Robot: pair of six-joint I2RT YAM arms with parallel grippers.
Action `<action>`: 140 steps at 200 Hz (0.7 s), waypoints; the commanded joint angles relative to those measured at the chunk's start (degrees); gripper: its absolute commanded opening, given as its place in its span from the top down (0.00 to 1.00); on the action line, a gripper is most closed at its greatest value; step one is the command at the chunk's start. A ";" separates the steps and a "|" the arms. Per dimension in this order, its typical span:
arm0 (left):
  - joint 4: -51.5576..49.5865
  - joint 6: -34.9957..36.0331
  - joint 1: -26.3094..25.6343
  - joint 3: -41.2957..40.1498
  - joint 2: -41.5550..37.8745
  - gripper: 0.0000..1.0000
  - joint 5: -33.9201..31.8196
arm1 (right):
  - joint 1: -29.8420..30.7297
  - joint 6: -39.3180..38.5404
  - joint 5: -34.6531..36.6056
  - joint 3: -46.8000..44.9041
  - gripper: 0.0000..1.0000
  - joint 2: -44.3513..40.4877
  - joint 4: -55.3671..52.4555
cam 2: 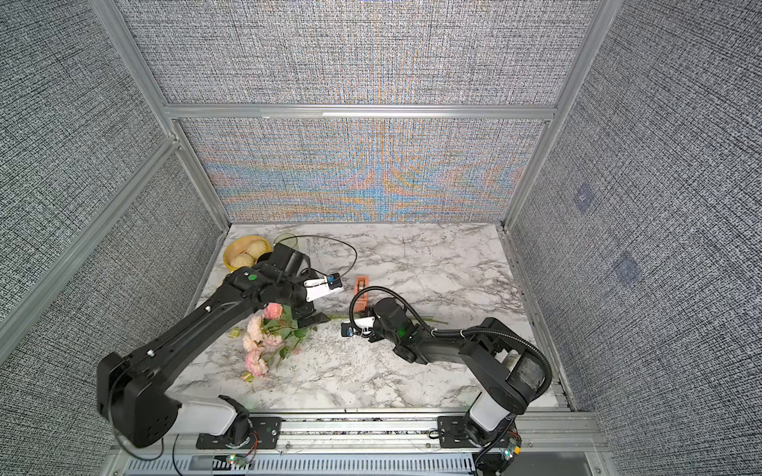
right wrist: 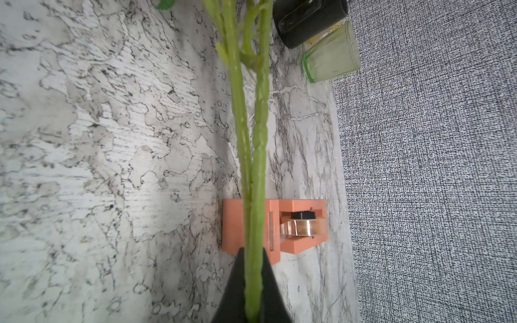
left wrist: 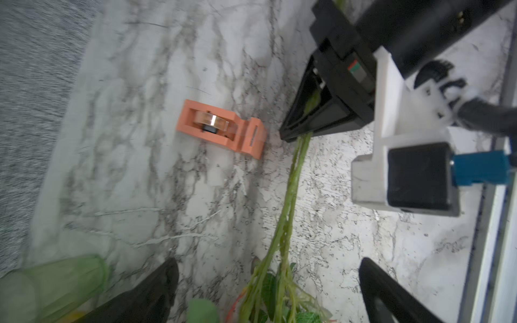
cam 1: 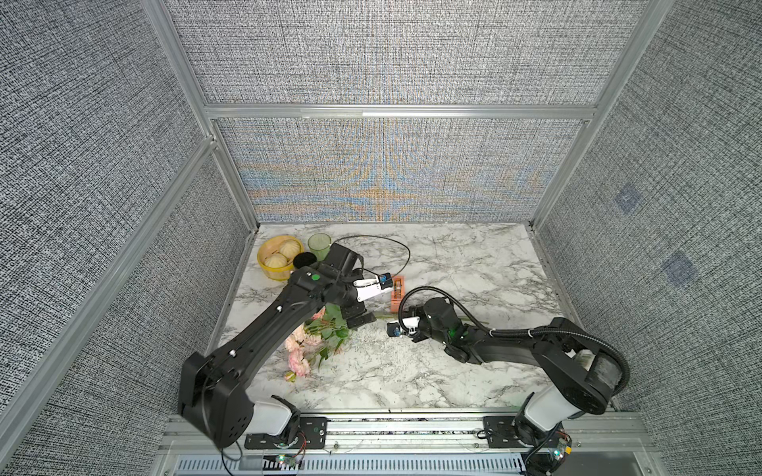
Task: Wrap bouquets with tape
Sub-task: Wrap the tape around the bouquet.
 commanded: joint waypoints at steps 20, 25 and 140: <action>27.28 -19.38 1.43 -7.33 -11.69 0.00 -6.80 | 0.13 -1.81 0.36 -1.32 1.00 0.78 14.23; 28.56 -21.12 1.59 -7.79 -12.41 0.00 -7.13 | 0.13 -2.20 0.37 -1.33 1.00 0.79 14.86; 11.38 -3.25 2.28 -8.23 2.43 0.05 8.48 | 0.39 -11.07 1.07 -4.57 1.00 3.89 29.68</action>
